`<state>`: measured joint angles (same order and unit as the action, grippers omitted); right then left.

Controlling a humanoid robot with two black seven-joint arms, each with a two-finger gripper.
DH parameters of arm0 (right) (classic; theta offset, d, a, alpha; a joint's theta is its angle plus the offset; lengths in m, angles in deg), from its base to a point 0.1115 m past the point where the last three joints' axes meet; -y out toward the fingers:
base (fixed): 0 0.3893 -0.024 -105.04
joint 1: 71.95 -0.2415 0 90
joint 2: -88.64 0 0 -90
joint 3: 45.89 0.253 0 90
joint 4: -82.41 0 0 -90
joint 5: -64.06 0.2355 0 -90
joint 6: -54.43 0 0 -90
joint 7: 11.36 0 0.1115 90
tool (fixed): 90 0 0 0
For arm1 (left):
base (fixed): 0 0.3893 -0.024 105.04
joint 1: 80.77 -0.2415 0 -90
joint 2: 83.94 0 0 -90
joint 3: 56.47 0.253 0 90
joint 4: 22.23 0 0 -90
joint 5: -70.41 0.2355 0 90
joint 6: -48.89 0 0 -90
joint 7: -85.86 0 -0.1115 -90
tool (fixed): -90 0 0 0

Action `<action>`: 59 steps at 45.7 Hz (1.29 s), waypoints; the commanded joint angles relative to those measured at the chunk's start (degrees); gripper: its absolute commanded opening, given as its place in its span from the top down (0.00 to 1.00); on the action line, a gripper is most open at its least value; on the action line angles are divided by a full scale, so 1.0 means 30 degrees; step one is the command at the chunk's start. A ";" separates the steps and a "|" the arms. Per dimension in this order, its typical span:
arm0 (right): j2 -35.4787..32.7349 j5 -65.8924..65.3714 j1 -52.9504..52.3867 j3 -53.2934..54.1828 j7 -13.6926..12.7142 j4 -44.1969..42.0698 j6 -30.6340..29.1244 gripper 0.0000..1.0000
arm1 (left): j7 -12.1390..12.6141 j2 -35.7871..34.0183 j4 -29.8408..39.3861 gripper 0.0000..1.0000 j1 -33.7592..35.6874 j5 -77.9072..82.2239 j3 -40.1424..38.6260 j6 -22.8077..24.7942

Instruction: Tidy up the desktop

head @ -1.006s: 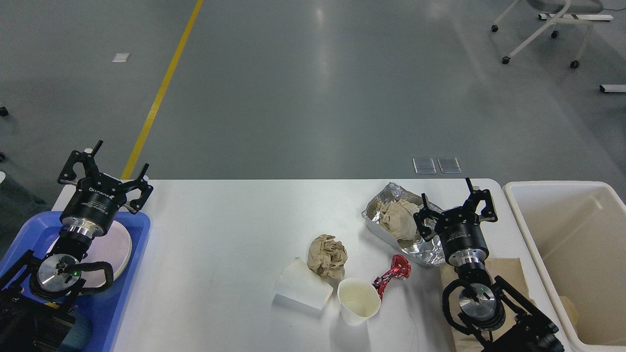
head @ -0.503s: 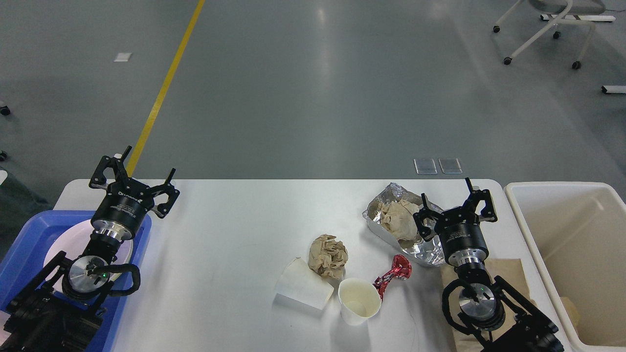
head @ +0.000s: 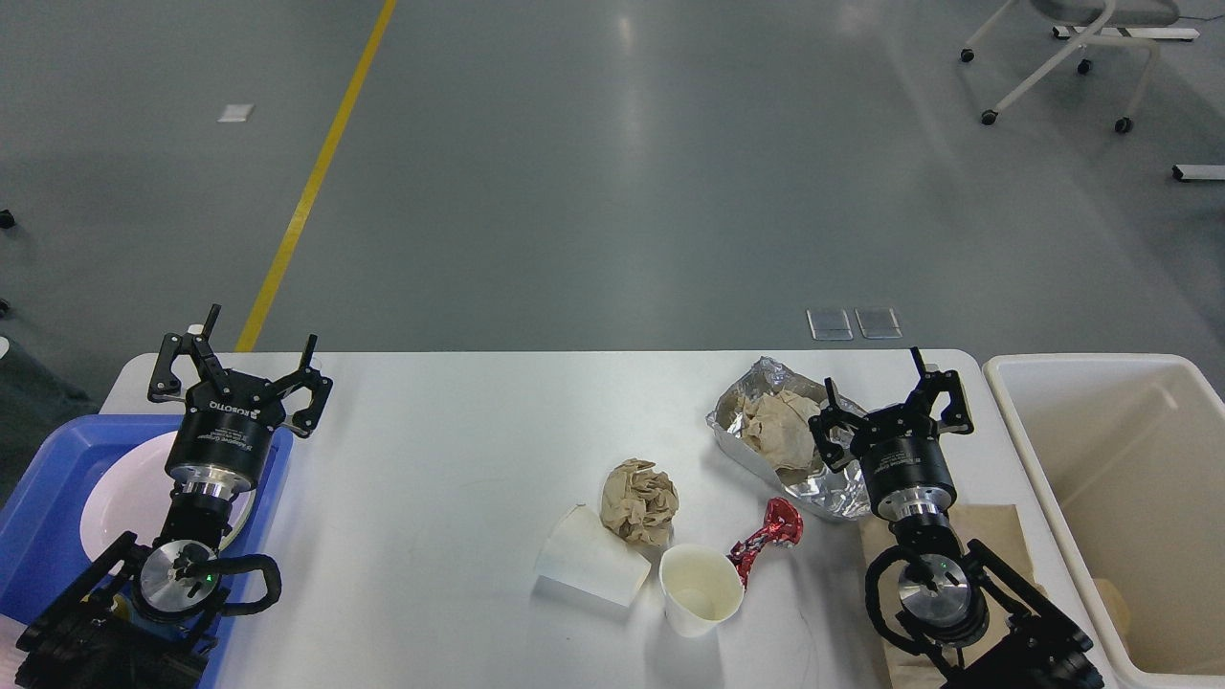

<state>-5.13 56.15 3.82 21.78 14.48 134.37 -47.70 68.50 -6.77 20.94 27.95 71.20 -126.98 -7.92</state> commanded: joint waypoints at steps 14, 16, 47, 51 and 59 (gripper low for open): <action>-0.0030 0.0001 0.0024 0.0000 0.0000 0.0023 0.0000 0.00 | -0.0072 0.0117 -0.0006 0.04 -0.0060 -0.0061 0.0010 0.0156; -0.0001 0.0001 0.0024 0.0000 0.0000 0.0023 0.0000 0.00 | -0.0072 0.0088 -0.0006 0.04 -0.0060 -0.0061 0.0010 0.0156; -0.0030 -0.0029 0.0024 -0.0029 0.0000 0.0023 0.0000 0.00 | -0.0072 0.0088 -0.0006 0.04 -0.0060 -0.0061 0.0010 0.0156; -0.0030 0.0030 0.0024 0.0000 0.0029 0.0023 -0.0029 0.00 | -0.0072 0.0088 -0.0006 0.04 -0.0060 -0.0061 0.0010 0.0156; -0.0936 0.0059 -0.0063 0.0088 0.0000 0.0432 -0.0233 0.00 | -0.0072 0.0088 -0.0006 0.04 -0.0060 -0.0061 0.0010 0.0156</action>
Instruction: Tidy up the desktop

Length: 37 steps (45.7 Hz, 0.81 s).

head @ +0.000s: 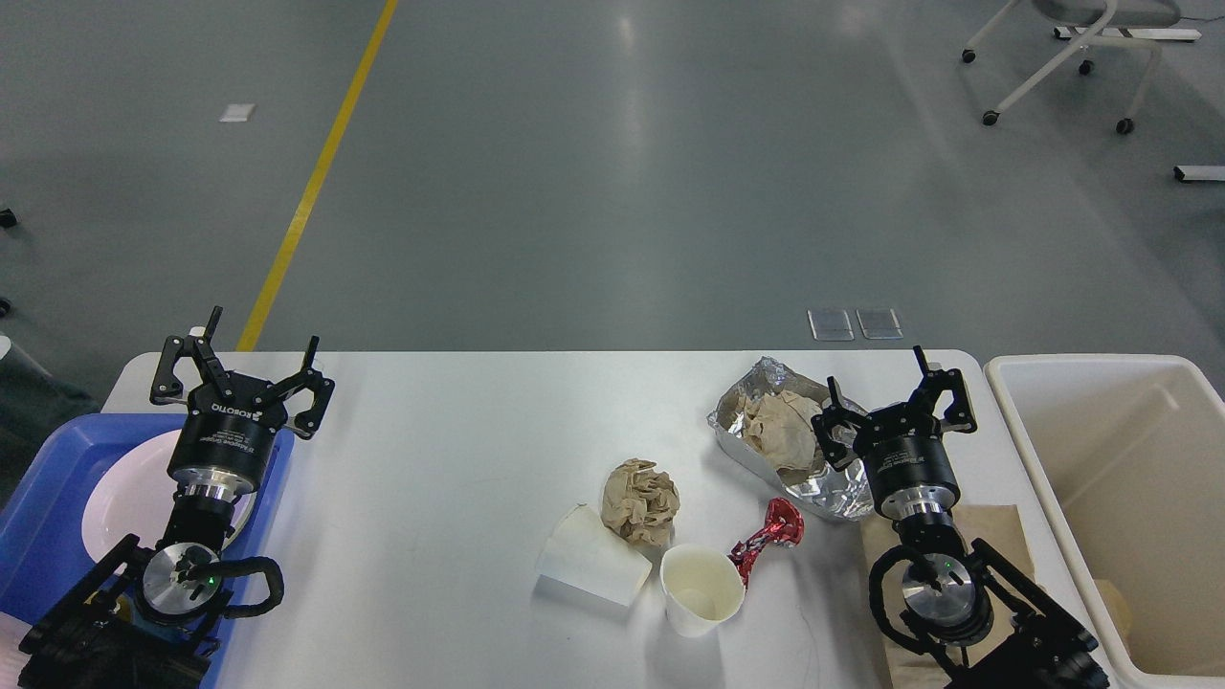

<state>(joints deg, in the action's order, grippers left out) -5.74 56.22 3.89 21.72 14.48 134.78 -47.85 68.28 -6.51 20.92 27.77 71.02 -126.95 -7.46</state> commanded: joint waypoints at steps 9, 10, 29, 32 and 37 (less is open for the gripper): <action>-0.2140 0.0095 0.0237 0.0314 -0.0001 0.1881 -0.0419 0.00 | 0.0000 0.0001 0.0001 0.04 0.0001 -0.0001 -0.0001 0.0002; -0.2170 0.0124 0.0266 0.0459 -0.0001 0.1881 -0.0419 0.00 | 0.0000 0.0001 0.0001 0.04 0.0001 -0.0001 -0.0001 0.0002; -0.2141 0.0066 0.0325 0.1311 -0.0059 0.1968 -0.0273 0.00 | 0.0029 0.0001 0.0001 0.04 0.0001 -0.0001 0.0029 0.0002; -0.2141 -0.0022 0.0296 0.1018 -0.0176 0.1968 -0.0273 0.00 | 0.0029 0.0001 0.0001 0.04 0.0001 -0.0001 0.0029 0.0002; -0.2082 0.0007 0.0296 0.0549 -0.1053 0.2027 -0.0185 0.00 | 0.0029 0.0001 0.0001 0.04 0.0001 -0.0001 0.0029 0.0002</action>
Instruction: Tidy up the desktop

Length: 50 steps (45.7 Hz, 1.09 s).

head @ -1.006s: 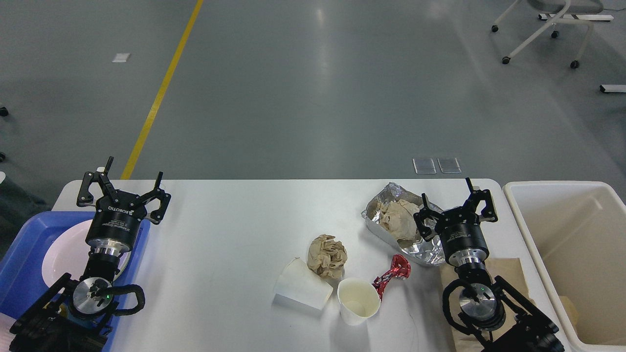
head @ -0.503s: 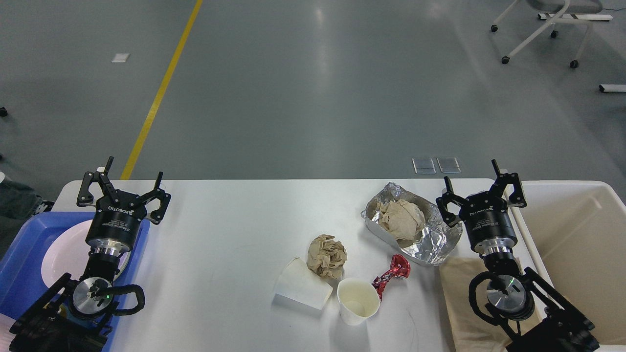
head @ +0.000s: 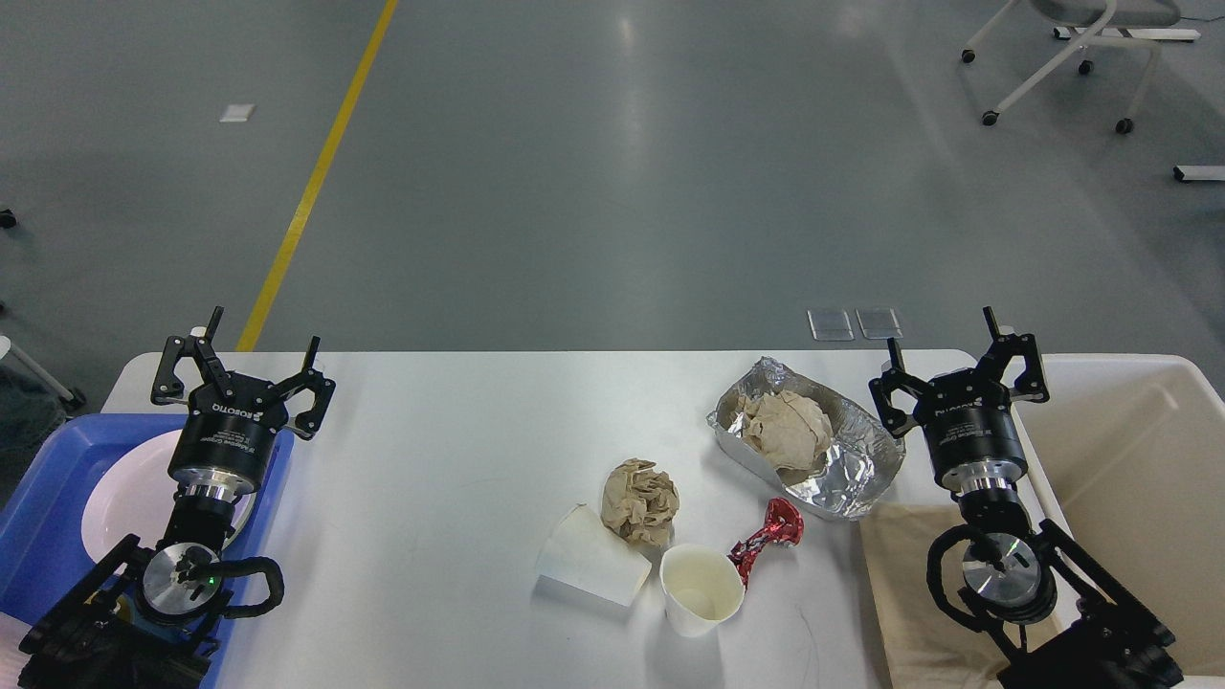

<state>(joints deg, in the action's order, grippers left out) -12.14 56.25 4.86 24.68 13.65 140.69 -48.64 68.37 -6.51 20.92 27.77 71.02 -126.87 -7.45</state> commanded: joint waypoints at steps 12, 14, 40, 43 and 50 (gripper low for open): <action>-0.0125 -0.0151 -0.0233 -0.0408 -0.3181 0.0113 0.1102 0.00 | 0.0001 0.0001 0.0001 0.04 0.0001 0.0000 0.0000 0.0000; -0.0125 -0.0151 -0.0233 -0.0350 -0.3210 0.0113 0.1571 0.00 | 0.0001 0.0001 0.0001 0.04 0.0001 0.0000 0.0000 0.0000; -0.1150 -0.0267 -0.1580 -0.0114 -0.3268 0.0726 0.3771 0.00 | 0.0031 0.0001 0.0001 0.04 0.0001 0.0000 0.0000 0.0000; -0.1588 -0.0268 -0.2018 -0.0144 -0.3415 0.0846 0.3771 0.00 | 0.0031 -0.0029 0.0001 0.04 0.0001 0.0000 0.0000 0.0000; -0.2586 -0.0735 -0.4038 -0.0963 -0.4088 0.0612 0.3771 0.00 | 0.0031 -0.0029 0.0001 0.04 0.0001 0.0000 0.0029 0.0000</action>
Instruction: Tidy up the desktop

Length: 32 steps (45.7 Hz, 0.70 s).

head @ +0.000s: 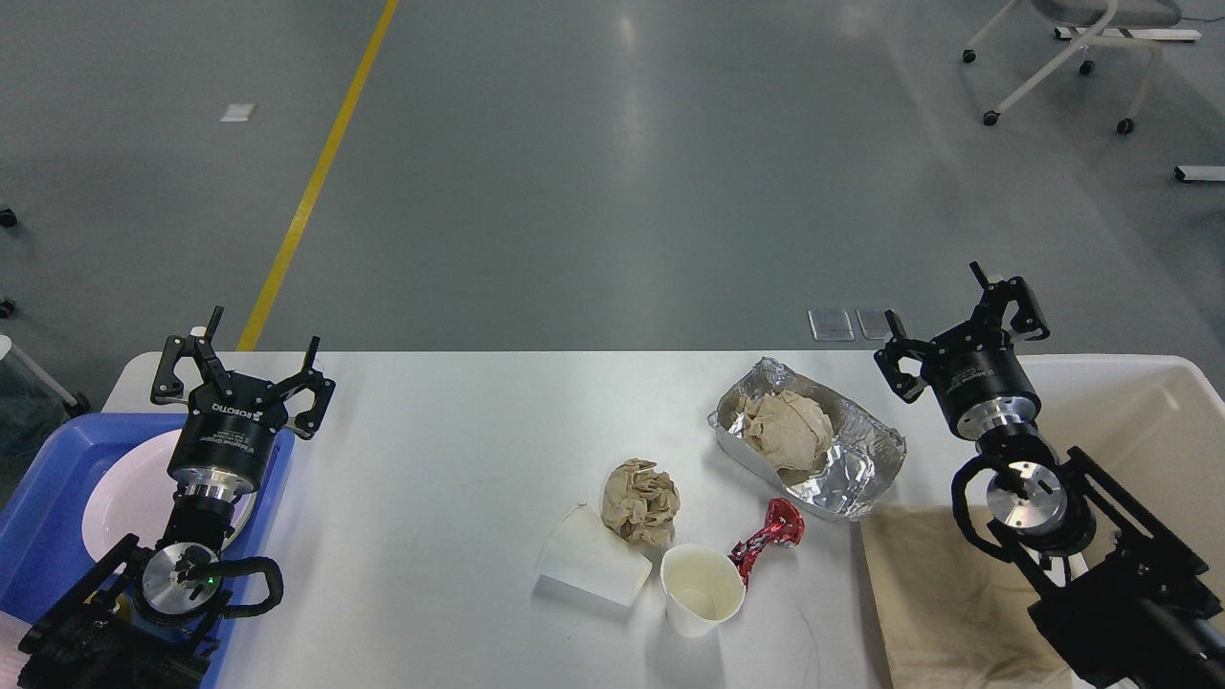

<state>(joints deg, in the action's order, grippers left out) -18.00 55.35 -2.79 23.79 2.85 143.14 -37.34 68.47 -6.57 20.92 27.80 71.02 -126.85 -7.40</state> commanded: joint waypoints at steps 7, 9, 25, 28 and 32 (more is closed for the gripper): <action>-0.3176 -0.0789 -0.3890 -0.4115 -0.0577 -0.1054 -0.0142 0.00 | -0.0005 -0.0009 0.0000 0.04 -0.0008 0.0000 0.0025 0.0012; -0.4029 -0.0789 -0.4855 -0.5611 -0.0577 -0.1170 -0.0229 0.00 | -0.0005 0.0020 0.0000 0.04 0.0021 0.0000 0.0025 -0.0017; -0.7517 -0.0877 -1.2297 -1.7387 -0.0372 -0.1346 -0.0932 0.00 | -0.0005 -0.0009 0.0000 0.04 0.0021 0.0000 0.0025 -0.0017; -0.7957 -0.0878 -1.4170 -2.0315 -0.0372 -0.1346 -0.1517 0.00 | -0.0005 -0.0009 0.0000 0.04 -0.0008 0.0000 -0.0004 -0.0017; -0.8105 -0.0877 -1.7391 -2.4970 -0.0372 -0.1317 -0.2629 0.00 | -0.0005 -0.0009 0.0000 0.04 0.0022 0.0000 0.0025 -0.0017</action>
<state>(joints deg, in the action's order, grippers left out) -41.22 52.72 -43.86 -34.89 1.76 139.16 -41.51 68.47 -6.58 20.92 27.79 71.03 -126.83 -7.44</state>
